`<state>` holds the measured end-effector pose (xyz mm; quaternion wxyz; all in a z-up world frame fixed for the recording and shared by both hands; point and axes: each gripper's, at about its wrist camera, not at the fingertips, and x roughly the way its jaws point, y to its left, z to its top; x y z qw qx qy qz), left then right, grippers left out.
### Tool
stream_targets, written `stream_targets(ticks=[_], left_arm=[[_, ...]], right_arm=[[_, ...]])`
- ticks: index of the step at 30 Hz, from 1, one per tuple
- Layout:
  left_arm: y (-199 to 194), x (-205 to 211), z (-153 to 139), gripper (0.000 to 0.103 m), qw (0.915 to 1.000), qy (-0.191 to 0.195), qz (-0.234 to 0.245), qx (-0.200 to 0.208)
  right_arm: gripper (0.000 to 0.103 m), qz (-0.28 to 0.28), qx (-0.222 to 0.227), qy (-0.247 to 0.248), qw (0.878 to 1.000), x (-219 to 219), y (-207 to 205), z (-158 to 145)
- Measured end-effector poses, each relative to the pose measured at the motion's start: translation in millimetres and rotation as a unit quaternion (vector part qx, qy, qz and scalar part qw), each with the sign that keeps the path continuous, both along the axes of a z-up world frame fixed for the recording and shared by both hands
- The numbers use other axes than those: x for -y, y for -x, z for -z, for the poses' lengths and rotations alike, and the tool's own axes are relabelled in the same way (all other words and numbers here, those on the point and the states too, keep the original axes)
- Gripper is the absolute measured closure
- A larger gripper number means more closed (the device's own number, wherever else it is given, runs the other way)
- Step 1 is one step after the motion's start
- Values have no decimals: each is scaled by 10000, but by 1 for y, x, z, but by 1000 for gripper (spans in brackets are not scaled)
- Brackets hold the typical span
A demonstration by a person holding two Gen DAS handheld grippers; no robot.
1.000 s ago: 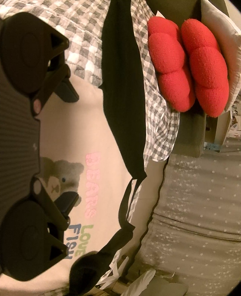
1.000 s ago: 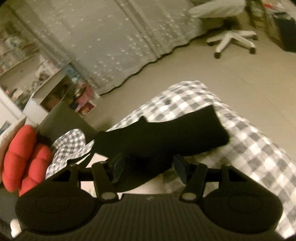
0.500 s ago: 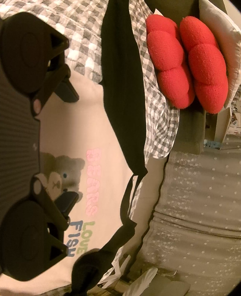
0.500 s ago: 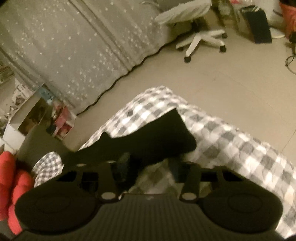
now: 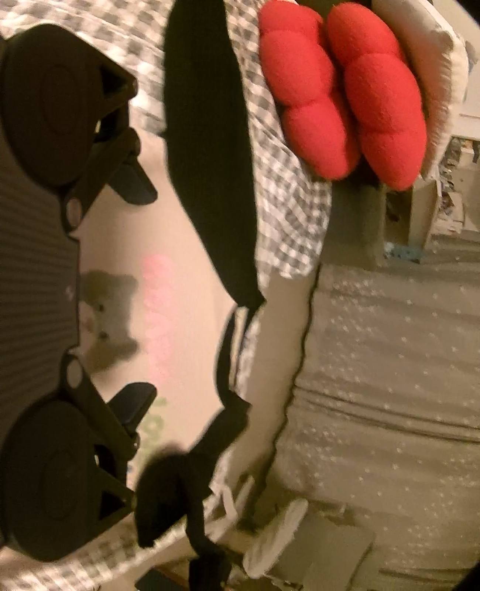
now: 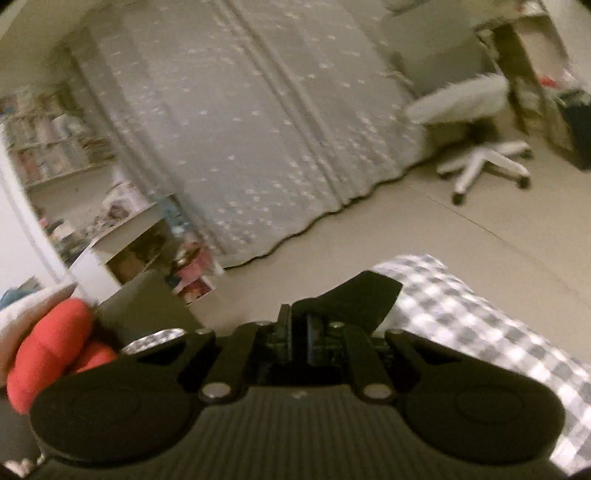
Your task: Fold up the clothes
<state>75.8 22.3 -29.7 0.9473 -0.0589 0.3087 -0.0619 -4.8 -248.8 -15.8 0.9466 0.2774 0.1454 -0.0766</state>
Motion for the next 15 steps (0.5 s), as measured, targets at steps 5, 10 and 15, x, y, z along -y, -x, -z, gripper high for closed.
stream_targets(ticks=[5,10,15], left_arm=[[-13,1,-10,1,9997,214,133,-62],[-24,-3,-14,3,9978,572,224,-237],[-33,-23,-7,14,9864,1546,352,-429]], right_arm=[[93,-432,-1,313,9986,-24,-5,-6],[93,-838,-71,456,9954,-44,-15,-2],[93,-1383,-152,660,9881,-71,-24,0]])
